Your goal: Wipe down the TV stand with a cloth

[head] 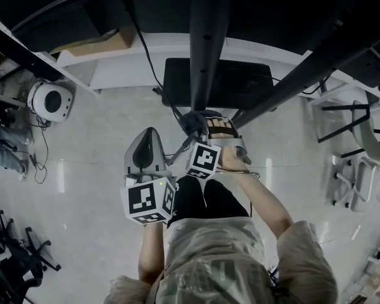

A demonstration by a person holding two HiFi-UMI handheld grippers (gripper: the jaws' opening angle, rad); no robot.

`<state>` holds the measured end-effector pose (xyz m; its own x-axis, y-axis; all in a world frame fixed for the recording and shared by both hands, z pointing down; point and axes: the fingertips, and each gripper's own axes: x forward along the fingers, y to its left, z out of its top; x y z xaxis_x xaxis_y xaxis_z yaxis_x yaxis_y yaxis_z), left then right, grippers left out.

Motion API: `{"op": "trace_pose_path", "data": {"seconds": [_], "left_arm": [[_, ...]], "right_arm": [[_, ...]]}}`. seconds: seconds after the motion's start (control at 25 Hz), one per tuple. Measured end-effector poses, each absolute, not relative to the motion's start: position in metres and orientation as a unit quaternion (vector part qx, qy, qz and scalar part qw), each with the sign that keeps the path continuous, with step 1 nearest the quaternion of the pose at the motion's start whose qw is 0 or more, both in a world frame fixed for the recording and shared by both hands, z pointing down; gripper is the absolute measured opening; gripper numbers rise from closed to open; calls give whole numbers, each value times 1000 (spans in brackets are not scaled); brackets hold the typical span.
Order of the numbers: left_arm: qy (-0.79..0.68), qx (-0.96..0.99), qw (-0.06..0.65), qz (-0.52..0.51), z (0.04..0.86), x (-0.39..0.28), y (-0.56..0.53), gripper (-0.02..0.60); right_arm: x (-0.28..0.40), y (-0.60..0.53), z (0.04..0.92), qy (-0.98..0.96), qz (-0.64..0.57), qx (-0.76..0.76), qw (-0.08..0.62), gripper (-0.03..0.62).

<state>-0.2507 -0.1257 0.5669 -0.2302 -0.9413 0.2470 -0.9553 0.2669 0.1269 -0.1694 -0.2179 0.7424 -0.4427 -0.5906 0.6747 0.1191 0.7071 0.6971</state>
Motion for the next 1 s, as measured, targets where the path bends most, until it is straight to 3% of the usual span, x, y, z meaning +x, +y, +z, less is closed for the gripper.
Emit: {"op": "trace_pose_path", "data": {"seconds": [0.72,0.88,1.0], "left_arm": [[-805,577,137,5,619,-248,-120,15],[-804,580,132,3,593,-250,-123,15],[-800,587,122,-3,546,-251,-128,15]], "right_arm": [[-161,-215,817,-760,-378,123,514,55],[-161,-215,779,-775,-371,146,491,57],[-164,-214,694,-812,-338,179,441,55]]}}
